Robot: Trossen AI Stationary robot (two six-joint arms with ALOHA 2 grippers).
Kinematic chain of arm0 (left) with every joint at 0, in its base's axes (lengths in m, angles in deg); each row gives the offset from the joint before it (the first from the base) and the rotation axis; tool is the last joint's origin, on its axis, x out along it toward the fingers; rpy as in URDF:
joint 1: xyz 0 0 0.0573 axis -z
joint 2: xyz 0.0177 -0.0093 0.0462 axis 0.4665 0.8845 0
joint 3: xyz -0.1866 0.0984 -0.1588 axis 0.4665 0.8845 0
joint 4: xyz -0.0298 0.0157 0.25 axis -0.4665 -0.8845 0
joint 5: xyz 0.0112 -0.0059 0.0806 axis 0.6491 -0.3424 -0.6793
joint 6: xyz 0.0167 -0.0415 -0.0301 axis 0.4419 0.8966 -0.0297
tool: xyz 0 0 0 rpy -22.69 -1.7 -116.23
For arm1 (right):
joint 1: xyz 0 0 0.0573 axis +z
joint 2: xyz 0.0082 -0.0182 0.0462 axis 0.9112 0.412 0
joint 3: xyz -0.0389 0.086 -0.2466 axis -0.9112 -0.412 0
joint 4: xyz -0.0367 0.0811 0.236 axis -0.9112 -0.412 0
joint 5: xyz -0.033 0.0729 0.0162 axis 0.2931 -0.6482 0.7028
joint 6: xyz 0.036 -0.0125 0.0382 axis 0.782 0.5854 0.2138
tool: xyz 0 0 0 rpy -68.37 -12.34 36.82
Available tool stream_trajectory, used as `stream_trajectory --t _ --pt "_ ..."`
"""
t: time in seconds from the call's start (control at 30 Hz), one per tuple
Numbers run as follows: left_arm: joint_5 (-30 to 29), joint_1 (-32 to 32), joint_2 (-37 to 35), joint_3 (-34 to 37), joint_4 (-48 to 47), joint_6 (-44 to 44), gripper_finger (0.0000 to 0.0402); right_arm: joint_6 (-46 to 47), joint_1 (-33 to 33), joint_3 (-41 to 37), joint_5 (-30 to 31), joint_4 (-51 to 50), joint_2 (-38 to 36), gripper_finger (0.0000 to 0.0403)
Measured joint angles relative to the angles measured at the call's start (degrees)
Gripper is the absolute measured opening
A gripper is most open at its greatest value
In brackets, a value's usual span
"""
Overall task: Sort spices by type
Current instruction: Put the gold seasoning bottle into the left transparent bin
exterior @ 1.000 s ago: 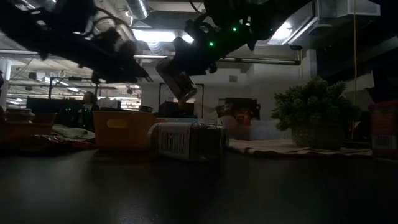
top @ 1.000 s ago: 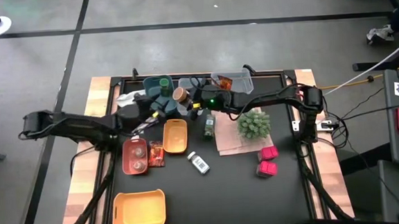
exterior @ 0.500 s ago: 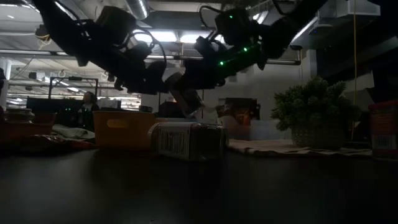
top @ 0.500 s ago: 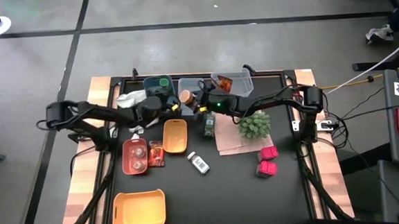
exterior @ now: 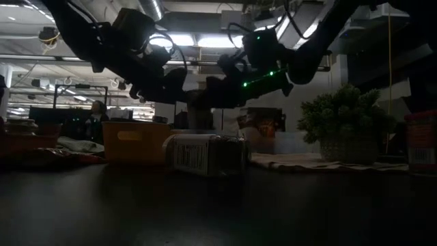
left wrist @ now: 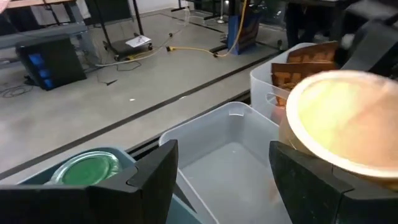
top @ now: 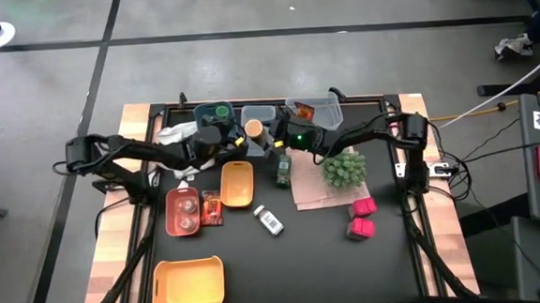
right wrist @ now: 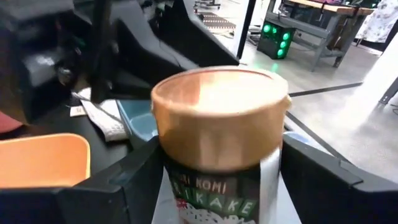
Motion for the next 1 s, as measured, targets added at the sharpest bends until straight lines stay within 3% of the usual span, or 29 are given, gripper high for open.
stream_trajectory --t 0.67,1.0 --pt "1.03 0.22 -0.02 -0.02 -5.78 0.85 0.0237 0.15 0.06 0.26 0.46 -1.47 3.35 0.0281" --pt "0.70 0.20 -0.02 -0.02 -5.74 0.65 0.0237 0.18 0.06 0.34 0.70 -1.86 3.33 0.0332"
